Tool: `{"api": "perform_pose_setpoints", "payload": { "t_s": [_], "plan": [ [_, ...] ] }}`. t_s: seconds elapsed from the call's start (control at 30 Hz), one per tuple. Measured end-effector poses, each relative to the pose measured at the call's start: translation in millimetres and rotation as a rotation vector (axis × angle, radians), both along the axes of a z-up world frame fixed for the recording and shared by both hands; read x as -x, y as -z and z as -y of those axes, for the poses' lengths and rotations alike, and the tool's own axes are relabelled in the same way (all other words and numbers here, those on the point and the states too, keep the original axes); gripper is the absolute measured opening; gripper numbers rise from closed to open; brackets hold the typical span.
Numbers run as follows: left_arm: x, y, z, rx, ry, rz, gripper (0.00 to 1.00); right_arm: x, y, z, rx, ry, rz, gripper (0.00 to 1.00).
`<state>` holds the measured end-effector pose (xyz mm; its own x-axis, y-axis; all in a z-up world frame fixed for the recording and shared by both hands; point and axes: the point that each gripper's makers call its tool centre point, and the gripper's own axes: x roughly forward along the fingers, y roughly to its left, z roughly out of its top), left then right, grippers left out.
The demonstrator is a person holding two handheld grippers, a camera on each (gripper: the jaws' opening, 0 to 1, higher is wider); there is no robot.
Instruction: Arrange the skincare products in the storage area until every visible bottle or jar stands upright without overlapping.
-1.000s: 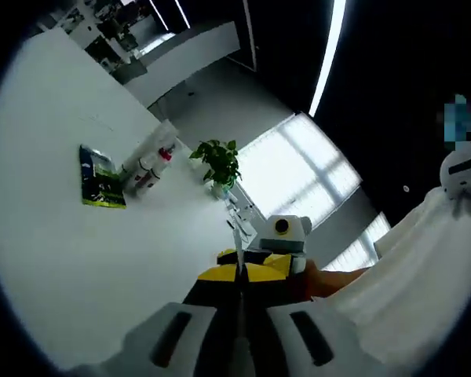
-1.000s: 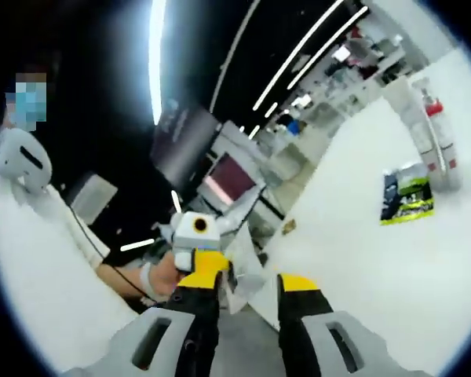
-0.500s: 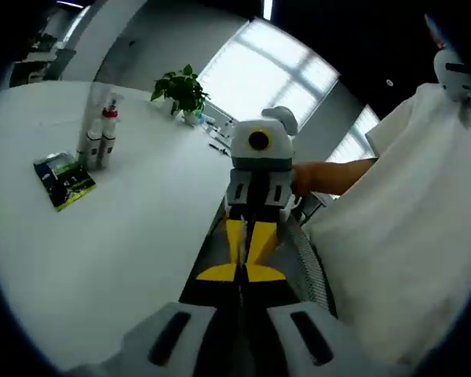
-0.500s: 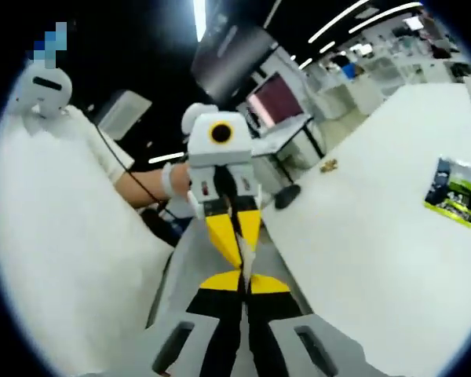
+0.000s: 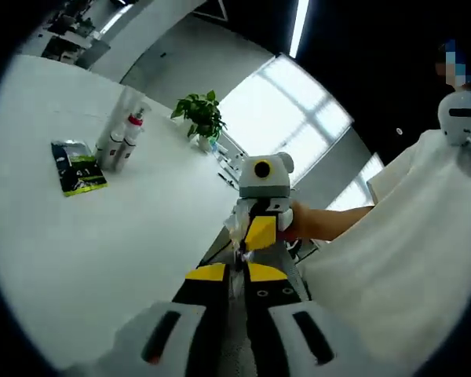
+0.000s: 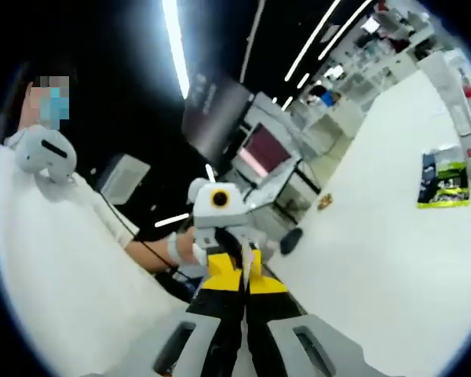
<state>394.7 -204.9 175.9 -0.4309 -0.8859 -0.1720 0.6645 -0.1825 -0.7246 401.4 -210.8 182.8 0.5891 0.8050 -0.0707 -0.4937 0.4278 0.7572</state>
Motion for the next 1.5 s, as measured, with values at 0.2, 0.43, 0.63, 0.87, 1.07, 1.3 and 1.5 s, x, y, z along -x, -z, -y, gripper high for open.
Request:
{"api": "perform_pose_setpoints", "payload": {
  "t_s": [0.2, 0.43, 0.63, 0.87, 1.07, 1.3, 1.5],
  "plan": [
    [-9.9, -8.3, 0.1, 0.036, -0.049, -0.020, 0.00, -7.9, -8.8, -0.1, -0.076, 0.027, -0.014, 0.00],
    [-24.6, -5.4, -1.2, 0.011, -0.100, -0.032, 0.00, -16.2, -6.3, 4.2, -0.022, 0.087, 0.001, 0.05],
    [-41.5, -0.5, -10.1, -0.009, -0.134, -0.077, 0.00, -18.5, -3.2, 21.3, 0.089, 0.160, 0.030, 0.24],
    [-82.8, 0.9, -17.1, -0.021, -0.236, -0.159, 0.00, -6.0, 29.3, 36.3, 0.517, 0.139, 0.072, 0.46],
    [-110.5, 5.8, -18.7, -0.049, -0.269, -0.165, 0.00, 7.4, 58.2, 47.8, 0.768, 0.131, 0.052, 0.54],
    [-141.1, 10.1, -11.6, -0.067, -0.308, -0.199, 0.00, 13.0, 87.4, 63.1, 0.902, 0.208, -0.008, 0.43],
    [-161.6, 16.8, -2.5, -0.089, -0.327, -0.246, 0.00, 6.5, 82.5, 69.7, 1.032, 0.221, 0.080, 0.41]
  ]
}}
